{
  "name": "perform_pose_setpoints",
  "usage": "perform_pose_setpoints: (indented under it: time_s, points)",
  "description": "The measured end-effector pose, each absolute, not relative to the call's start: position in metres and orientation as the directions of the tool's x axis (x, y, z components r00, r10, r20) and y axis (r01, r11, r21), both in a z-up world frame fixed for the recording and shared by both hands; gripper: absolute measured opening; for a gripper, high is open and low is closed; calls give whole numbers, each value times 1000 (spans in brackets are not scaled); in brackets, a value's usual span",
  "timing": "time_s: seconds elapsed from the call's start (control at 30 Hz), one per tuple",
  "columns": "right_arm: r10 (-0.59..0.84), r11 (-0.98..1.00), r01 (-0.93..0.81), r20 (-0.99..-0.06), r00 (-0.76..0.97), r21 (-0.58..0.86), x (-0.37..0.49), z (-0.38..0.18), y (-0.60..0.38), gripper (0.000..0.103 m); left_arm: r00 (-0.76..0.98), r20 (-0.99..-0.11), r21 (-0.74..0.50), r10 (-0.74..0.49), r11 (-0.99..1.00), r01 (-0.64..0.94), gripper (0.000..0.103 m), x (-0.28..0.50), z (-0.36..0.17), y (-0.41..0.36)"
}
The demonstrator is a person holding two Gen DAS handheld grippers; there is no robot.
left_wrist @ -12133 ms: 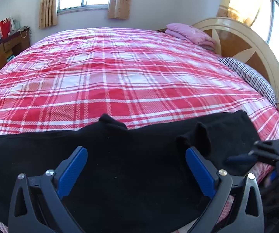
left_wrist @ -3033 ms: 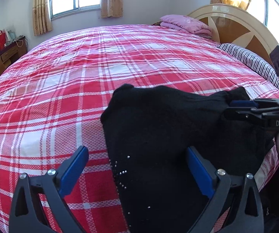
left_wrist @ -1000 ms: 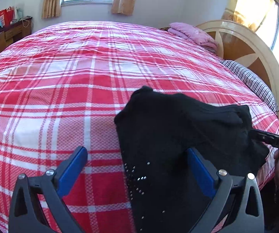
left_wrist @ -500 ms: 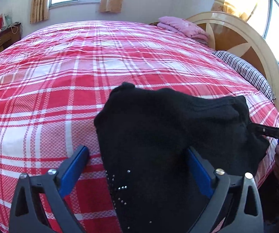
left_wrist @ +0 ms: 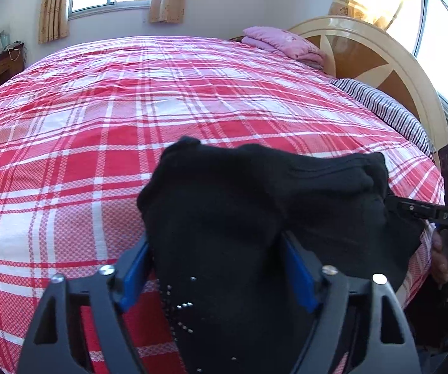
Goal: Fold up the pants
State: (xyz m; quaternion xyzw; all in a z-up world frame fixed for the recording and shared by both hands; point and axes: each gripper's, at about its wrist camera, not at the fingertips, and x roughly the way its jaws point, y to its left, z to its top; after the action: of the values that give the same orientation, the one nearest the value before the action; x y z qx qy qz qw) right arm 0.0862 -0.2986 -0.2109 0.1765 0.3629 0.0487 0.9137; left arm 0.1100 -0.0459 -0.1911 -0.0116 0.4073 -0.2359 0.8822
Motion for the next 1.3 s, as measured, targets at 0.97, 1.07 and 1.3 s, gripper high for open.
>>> perform_pose_setpoints:
  time_s: [0.97,1.07,1.3]
  points:
    - [282,951,-151,-551,786,270,110,-128,-255,25,608,-618,-326,-498,866,378,15,107,-143,-1]
    - [285,955,-188,-545,789,228,128,-110,-238,25,629,-607,-326,-486,874,360,13,110,-133,12]
    - [337,942,-281,-543,770,185,171,-85,-196,25,690,-601,-281,-403,915,290,11,116,-120,42]
